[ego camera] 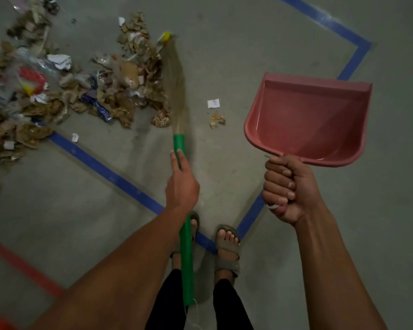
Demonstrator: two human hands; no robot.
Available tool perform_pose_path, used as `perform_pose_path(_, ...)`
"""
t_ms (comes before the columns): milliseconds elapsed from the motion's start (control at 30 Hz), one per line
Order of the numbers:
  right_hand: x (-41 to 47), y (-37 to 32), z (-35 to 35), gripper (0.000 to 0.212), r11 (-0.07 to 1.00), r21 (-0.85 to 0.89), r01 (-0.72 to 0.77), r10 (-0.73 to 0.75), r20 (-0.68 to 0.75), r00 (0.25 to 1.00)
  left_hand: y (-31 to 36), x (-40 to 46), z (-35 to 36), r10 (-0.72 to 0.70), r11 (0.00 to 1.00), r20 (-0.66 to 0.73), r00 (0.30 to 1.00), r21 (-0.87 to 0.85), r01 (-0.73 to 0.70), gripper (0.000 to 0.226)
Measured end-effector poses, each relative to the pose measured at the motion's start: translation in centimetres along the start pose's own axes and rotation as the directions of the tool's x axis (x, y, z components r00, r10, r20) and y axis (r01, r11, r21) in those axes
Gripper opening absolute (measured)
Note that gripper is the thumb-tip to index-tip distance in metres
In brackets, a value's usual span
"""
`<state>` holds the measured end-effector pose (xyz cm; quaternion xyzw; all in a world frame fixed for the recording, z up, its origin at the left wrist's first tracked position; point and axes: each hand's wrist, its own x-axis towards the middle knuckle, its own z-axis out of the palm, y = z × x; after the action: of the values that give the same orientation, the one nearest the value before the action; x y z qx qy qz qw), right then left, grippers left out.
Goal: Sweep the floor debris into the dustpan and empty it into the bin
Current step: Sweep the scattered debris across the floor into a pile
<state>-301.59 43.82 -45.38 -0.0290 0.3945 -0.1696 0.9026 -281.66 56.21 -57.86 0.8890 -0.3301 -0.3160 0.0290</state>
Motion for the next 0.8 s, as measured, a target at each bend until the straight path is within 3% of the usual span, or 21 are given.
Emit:
perform_pose_path(133, 0.4, -0.3, 0.6, 0.042, 1.000, -0.019, -0.021, 0.021, 0.020, 1.000, 2.1, -2.0, 1.6, 0.128, 0.991, 0.057, 0.990, 0.021, -0.129, 0.082)
perform_pose_path(367, -0.1, 0.7, 1.1, 0.042, 0.997, -0.059, -0.052, 0.053, 0.009, 0.999, 2.0, -2.9, 3.5, 0.198, 0.927, 0.353, 0.914, 0.235, -0.292, 0.087)
perform_pose_path(500, -0.6, 2.5, 1.1, 0.043, 0.996, -0.075, -0.058, 0.057, -0.004, 0.998, -1.6, -1.1, 2.4, 0.078, 0.965, 0.321, 0.944, 0.213, -0.152, 0.079)
perform_pose_path(667, -0.3, 6.3, 2.1, 0.042, 0.995, -0.058, -0.080, 0.081, 0.002, 0.997, -9.0, 1.4, -1.9, -0.131, 0.984, 0.119, 0.984, 0.138, 0.114, 0.081)
perform_pose_path(800, 0.6, 9.6, 3.9, 0.044, 0.993, -0.064, -0.097, 0.099, 0.023, 0.995, -14.6, 1.5, -6.1, -0.252, 0.967, -0.047, 0.967, 0.027, 0.253, 0.083)
